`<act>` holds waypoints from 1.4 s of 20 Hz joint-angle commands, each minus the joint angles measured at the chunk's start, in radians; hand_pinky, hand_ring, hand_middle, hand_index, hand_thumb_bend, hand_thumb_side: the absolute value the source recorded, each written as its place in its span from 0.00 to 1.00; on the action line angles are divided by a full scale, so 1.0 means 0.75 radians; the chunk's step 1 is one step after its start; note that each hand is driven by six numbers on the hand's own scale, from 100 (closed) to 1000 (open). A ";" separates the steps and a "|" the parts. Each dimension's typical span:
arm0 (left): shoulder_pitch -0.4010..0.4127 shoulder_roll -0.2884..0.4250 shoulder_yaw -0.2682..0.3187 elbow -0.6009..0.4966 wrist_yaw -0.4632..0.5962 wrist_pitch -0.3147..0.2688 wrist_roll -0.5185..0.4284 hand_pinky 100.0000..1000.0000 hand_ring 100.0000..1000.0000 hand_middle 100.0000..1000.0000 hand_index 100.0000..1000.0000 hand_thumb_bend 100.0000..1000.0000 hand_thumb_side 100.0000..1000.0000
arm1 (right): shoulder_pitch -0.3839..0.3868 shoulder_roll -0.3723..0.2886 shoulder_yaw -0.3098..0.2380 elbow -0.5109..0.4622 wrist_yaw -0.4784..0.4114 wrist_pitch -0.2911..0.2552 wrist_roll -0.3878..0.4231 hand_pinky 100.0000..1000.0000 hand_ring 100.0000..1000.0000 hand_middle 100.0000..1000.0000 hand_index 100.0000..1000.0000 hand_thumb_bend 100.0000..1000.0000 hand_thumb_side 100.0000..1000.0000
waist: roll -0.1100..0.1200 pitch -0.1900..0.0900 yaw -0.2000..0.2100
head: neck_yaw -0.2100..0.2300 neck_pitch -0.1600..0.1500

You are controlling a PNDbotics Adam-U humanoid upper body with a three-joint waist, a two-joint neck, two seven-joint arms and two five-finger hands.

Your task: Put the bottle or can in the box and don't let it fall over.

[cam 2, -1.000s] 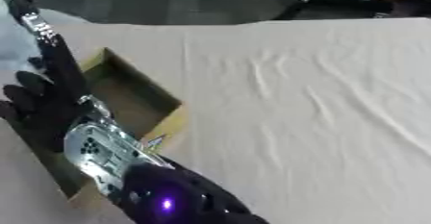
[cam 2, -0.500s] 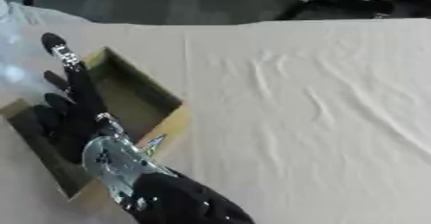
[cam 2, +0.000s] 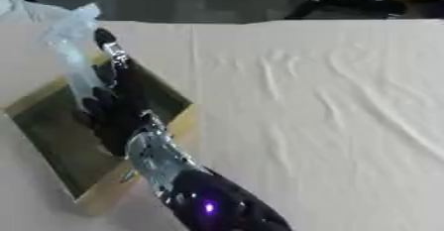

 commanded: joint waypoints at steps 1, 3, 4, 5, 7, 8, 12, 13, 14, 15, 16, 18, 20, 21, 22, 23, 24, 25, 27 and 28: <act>0.000 0.048 0.017 -0.027 -0.009 -0.001 0.005 0.73 0.79 0.72 0.89 0.12 0.84 | -0.010 -0.087 -0.031 -0.135 0.018 0.026 -0.053 0.00 0.00 0.00 0.85 0.45 0.36 | 0.002 -0.040 -0.006 | 0.024 0.022; 0.007 0.053 0.019 -0.028 -0.011 -0.001 0.007 0.73 0.79 0.72 0.89 0.12 0.84 | -0.002 -0.151 -0.048 -0.205 0.021 0.051 -0.098 0.00 0.00 0.00 0.85 0.46 0.35 | 0.000 -0.049 -0.014 | 0.042 0.035; 0.011 0.054 0.019 -0.029 -0.012 -0.001 0.007 0.73 0.79 0.72 0.89 0.12 0.84 | 0.004 -0.177 -0.059 -0.237 0.022 0.058 -0.119 0.00 0.00 0.00 0.85 0.49 0.39 | 0.000 -0.052 -0.018 | 0.049 0.039; 0.014 0.056 0.019 -0.029 -0.012 -0.001 0.007 0.73 0.79 0.72 0.89 0.12 0.84 | 0.011 -0.201 -0.070 -0.266 0.025 0.064 -0.137 0.00 0.00 0.00 0.85 0.47 0.35 | 0.000 -0.055 -0.020 | 0.054 0.042; 0.020 0.059 0.018 -0.030 -0.014 0.000 0.006 0.73 0.79 0.72 0.89 0.12 0.84 | 0.023 -0.247 -0.088 -0.315 0.026 0.075 -0.169 0.00 0.00 0.00 0.85 0.48 0.35 | 0.000 -0.061 -0.025 | 0.058 0.049; 0.022 0.060 0.019 -0.030 -0.015 0.000 0.006 0.73 0.79 0.72 0.89 0.11 0.84 | 0.029 -0.267 -0.096 -0.335 0.025 0.080 -0.184 0.00 0.00 0.00 0.85 0.48 0.35 | -0.001 -0.063 -0.027 | 0.059 0.053; 0.037 0.067 0.019 -0.032 -0.019 0.001 0.006 0.73 0.79 0.72 0.89 0.11 0.84 | 0.053 -0.355 -0.123 -0.408 0.026 0.110 -0.234 0.00 0.00 0.00 0.84 0.50 0.34 | -0.002 -0.070 -0.038 | 0.068 0.065; 0.040 0.069 0.019 -0.032 -0.020 0.002 0.007 0.73 0.80 0.73 0.89 0.11 0.84 | 0.063 -0.377 -0.129 -0.421 0.024 0.117 -0.247 0.00 0.00 0.00 0.84 0.50 0.34 | -0.002 -0.071 -0.041 | 0.071 0.068; 0.043 0.070 0.020 -0.032 -0.021 0.002 0.007 0.73 0.80 0.73 0.89 0.11 0.84 | 0.071 -0.398 -0.135 -0.431 0.018 0.118 -0.258 0.00 0.00 0.00 0.84 0.50 0.34 | -0.002 -0.072 -0.043 | 0.072 0.069; 0.046 0.070 0.020 -0.033 -0.021 0.003 0.007 0.73 0.80 0.73 0.89 0.11 0.84 | 0.081 -0.419 -0.143 -0.438 0.013 0.114 -0.267 0.00 0.00 0.00 0.84 0.50 0.33 | -0.002 -0.073 -0.045 | 0.073 0.068; 0.047 0.070 0.020 -0.033 -0.021 0.003 0.007 0.73 0.80 0.73 0.89 0.11 0.84 | 0.089 -0.438 -0.153 -0.444 0.011 0.109 -0.275 0.00 0.00 0.00 0.84 0.51 0.34 | -0.001 -0.074 -0.046 | 0.074 0.067; 0.050 0.070 0.022 -0.035 -0.021 0.002 0.009 0.73 0.80 0.73 0.89 0.11 0.84 | 0.104 -0.481 -0.193 -0.469 0.035 0.089 -0.282 0.00 0.00 0.00 0.84 0.54 0.33 | 0.000 -0.075 -0.049 | 0.079 0.060; 0.055 0.072 0.024 -0.038 -0.023 0.002 0.012 0.73 0.80 0.73 0.89 0.11 0.84 | 0.115 -0.536 -0.255 -0.510 0.116 0.077 -0.287 0.00 0.00 0.00 0.84 0.57 0.34 | 0.000 -0.076 -0.055 | 0.088 0.054; 0.058 0.074 0.025 -0.039 -0.024 0.002 0.012 0.73 0.80 0.73 0.89 0.12 0.84 | 0.122 -0.571 -0.299 -0.534 0.195 0.077 -0.293 0.00 0.00 0.00 0.85 0.71 0.45 | 0.000 -0.076 -0.060 | 0.093 0.052; 0.060 0.075 0.026 -0.041 -0.025 0.001 0.013 0.73 0.80 0.73 0.89 0.11 0.84 | 0.131 -0.603 -0.342 -0.558 0.299 0.086 -0.305 0.00 0.00 0.00 0.85 0.64 0.33 | 0.001 -0.076 -0.064 | 0.096 0.052; 0.063 0.077 0.026 -0.043 -0.026 0.001 0.014 0.73 0.80 0.73 0.89 0.11 0.84 | 0.143 -0.637 -0.389 -0.581 0.417 0.104 -0.322 0.00 0.00 0.00 0.87 0.71 0.31 | 0.001 -0.076 -0.069 | 0.101 0.053; 0.065 0.079 0.027 -0.046 -0.028 0.001 0.014 0.73 0.80 0.73 0.89 0.11 0.84 | 0.154 -0.673 -0.428 -0.597 0.542 0.138 -0.341 0.00 0.00 0.00 0.87 0.71 0.31 | 0.002 -0.076 -0.073 | 0.105 0.054; 0.068 0.080 0.027 -0.047 -0.029 0.001 0.014 0.73 0.80 0.73 0.89 0.11 0.84 | 0.164 -0.700 -0.469 -0.607 0.686 0.187 -0.359 0.00 0.00 0.03 0.88 0.77 0.30 | 0.004 -0.076 -0.078 | 0.109 0.054; 0.074 0.083 0.026 -0.049 -0.030 0.003 0.014 0.73 0.80 0.73 0.89 0.11 0.84 | 0.191 -0.728 -0.540 -0.616 0.918 0.206 -0.369 0.12 0.06 0.18 0.85 0.76 0.35 | 0.008 -0.076 -0.089 | 0.118 0.052; 0.076 0.084 0.025 -0.049 -0.030 0.003 0.013 0.73 0.80 0.73 0.89 0.11 0.84 | 0.207 -0.739 -0.563 -0.617 1.024 0.211 -0.360 0.12 0.06 0.18 0.85 0.78 0.30 | 0.010 -0.075 -0.092 | 0.120 0.050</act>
